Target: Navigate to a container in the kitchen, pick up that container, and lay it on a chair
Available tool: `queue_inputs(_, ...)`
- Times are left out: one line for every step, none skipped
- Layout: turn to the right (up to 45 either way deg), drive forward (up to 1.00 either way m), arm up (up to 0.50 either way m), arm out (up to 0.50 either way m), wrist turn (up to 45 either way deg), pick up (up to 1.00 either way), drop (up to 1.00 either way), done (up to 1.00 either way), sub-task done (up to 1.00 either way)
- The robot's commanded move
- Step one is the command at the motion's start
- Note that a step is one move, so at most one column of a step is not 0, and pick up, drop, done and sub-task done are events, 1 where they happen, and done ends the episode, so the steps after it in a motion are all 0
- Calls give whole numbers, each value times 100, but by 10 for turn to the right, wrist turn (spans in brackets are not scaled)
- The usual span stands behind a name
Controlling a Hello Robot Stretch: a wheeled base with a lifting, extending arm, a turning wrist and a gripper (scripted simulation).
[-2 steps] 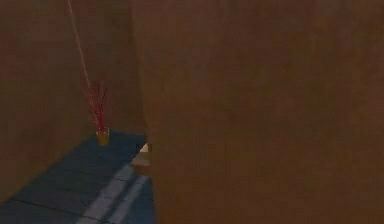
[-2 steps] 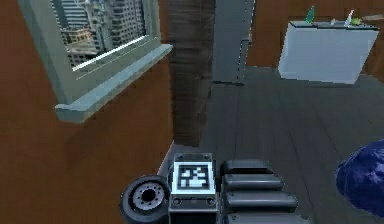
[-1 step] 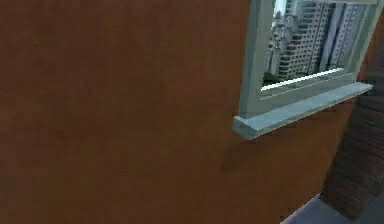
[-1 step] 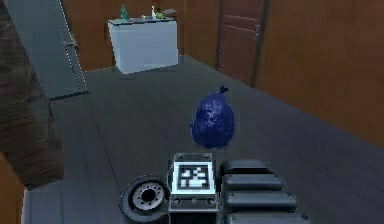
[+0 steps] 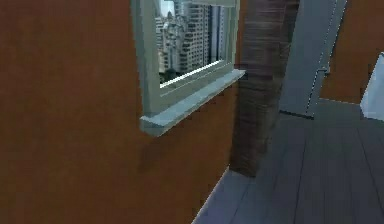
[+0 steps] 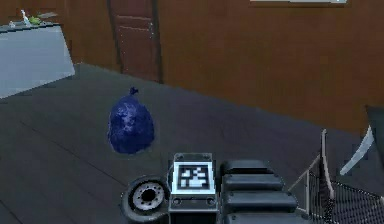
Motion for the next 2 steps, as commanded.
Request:
queue_inputs(-450, 0, 0, 0, 0, 0, 0, 0, 0)
queue_inputs(-450, 0, 0, 0, 0, 0, 0, 0, 0)
